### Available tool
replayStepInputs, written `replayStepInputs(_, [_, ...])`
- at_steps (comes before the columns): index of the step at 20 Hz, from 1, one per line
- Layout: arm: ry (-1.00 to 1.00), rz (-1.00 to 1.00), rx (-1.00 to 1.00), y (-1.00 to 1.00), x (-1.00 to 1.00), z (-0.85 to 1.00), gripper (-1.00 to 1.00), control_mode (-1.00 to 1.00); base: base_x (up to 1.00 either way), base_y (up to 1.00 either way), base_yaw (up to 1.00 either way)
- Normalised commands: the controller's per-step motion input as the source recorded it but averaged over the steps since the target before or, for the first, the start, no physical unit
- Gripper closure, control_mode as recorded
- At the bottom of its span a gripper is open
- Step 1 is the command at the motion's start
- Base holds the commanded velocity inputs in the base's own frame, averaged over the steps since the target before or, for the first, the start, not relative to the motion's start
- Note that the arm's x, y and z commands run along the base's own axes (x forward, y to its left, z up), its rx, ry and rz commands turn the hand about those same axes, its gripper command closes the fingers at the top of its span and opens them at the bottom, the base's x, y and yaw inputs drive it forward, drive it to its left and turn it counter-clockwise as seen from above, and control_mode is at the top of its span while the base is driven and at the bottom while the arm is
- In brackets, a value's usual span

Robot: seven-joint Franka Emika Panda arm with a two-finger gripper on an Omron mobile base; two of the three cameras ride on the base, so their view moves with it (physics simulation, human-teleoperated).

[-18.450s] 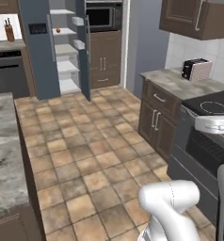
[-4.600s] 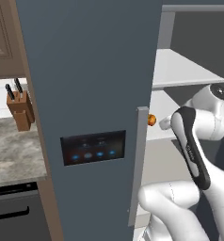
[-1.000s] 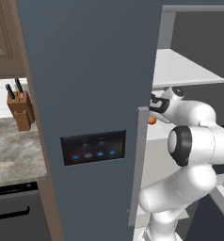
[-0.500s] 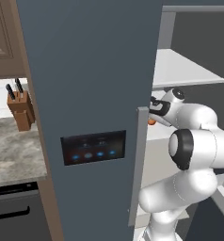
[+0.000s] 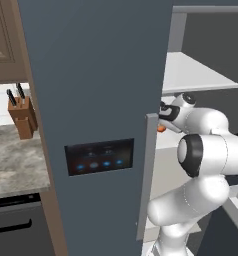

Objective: Retrieve the orange and peach from the fridge and place them into the bowl on the dining table.

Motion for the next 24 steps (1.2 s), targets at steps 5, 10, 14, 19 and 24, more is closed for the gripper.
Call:
replayStepInputs(5, [0.04, 0.00, 0.00, -0.12, -0.26, -0.54, -1.00, -1.00, 0.00, 0.00, 0.00])
replayStepInputs(10, [0.04, 0.00, 0.00, -0.08, -0.35, -0.54, -1.00, -1.00, 0.00, 0.00, 0.00])
replayStepInputs(14, [0.02, 0.00, 0.00, -0.02, -0.33, -0.57, -1.00, -1.00, 0.00, 0.00, 0.00])
replayStepInputs(19, [0.00, 0.00, 0.00, 0.00, -0.01, -0.45, 1.00, -1.00, 0.00, 0.00, 0.00])
replayStepInputs(24, [-0.01, 0.00, 0.00, 0.00, 0.09, -0.22, 1.00, -1.00, 0.00, 0.00, 0.00])
